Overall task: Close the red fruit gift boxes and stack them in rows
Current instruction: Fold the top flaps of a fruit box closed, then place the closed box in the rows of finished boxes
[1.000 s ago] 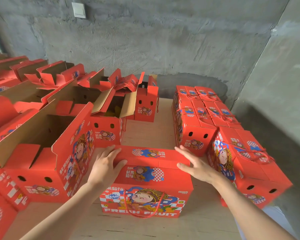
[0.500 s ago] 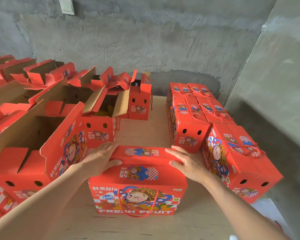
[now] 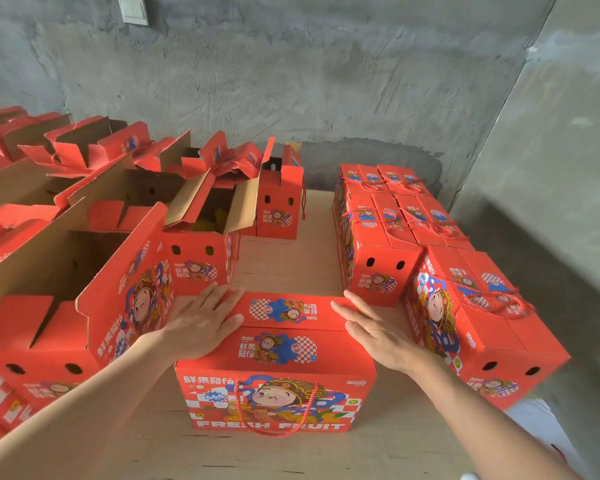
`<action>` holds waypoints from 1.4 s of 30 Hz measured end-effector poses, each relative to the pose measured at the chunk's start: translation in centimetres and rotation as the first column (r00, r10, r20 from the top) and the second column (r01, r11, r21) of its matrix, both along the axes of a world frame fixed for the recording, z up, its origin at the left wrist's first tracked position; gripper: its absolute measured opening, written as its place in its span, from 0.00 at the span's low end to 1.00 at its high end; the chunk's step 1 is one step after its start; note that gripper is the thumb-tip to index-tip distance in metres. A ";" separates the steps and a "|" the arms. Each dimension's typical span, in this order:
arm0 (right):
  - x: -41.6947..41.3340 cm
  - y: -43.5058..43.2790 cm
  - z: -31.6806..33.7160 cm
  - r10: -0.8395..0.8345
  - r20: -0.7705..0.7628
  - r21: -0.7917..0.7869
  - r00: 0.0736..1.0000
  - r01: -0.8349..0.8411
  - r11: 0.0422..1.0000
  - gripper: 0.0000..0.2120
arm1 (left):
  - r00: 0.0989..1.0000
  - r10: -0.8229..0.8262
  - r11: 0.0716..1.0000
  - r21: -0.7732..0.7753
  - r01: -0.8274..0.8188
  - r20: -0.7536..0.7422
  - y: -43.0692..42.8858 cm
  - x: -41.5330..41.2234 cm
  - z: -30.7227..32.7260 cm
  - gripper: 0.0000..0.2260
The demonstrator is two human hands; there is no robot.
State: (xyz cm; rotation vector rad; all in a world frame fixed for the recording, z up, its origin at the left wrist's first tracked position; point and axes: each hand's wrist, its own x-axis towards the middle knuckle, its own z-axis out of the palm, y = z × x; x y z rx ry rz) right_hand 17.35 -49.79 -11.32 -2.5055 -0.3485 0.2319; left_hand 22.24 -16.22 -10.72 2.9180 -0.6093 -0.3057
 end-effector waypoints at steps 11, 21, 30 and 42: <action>0.3 1.6 0.8 -0.019 0.145 -0.082 0.989 0.032 0.996 0.19 | 0.989 0.083 0.997 -0.002 -0.083 0.122 -4.0 -4.6 -0.1 0.23; -3.1 2.3 1.4 -0.170 0.271 -0.237 0.947 0.237 0.942 0.18 | 0.961 0.011 0.992 -0.121 0.024 0.278 -8.0 -8.9 -2.2 0.40; -7.6 5.9 2.4 -0.385 0.072 -0.360 0.920 0.383 0.851 0.27 | 0.960 0.280 0.912 -0.306 -0.273 -0.022 -8.2 -4.6 -1.8 0.24; -13.0 5.8 1.2 -0.660 -0.119 0.359 0.742 0.652 0.668 0.20 | 0.580 0.526 0.061 -0.652 -0.756 -0.623 -8.7 -7.7 -4.2 0.19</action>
